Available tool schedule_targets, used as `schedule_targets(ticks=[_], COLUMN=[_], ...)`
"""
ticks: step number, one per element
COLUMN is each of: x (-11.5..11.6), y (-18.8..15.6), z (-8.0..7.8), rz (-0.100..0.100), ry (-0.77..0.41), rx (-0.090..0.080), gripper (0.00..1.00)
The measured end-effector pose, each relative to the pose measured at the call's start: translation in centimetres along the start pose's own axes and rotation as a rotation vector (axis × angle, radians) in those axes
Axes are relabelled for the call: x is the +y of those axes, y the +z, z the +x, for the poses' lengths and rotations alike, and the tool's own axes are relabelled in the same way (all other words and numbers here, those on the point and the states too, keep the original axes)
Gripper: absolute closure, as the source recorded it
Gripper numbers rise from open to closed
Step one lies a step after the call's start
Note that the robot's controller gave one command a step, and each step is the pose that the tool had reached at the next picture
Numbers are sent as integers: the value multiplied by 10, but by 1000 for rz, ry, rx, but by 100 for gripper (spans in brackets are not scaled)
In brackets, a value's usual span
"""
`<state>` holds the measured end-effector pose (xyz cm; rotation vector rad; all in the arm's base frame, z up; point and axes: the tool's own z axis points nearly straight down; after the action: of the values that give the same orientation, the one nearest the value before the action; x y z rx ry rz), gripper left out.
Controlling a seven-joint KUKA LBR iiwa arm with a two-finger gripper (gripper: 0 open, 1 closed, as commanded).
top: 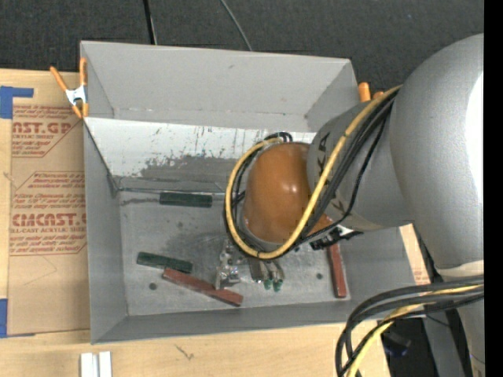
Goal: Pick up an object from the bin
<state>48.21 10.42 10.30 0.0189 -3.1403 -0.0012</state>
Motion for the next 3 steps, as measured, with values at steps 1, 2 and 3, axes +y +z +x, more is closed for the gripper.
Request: schedule_targets(ticks=[1, 2, 3], x=[0, 0, 3], y=[0, 0, 28], z=[0, 0, -9], rz=[0, 0, -4], ry=[1, 1, 76], rx=[0, 0, -9], gripper=[0, 0, 100])
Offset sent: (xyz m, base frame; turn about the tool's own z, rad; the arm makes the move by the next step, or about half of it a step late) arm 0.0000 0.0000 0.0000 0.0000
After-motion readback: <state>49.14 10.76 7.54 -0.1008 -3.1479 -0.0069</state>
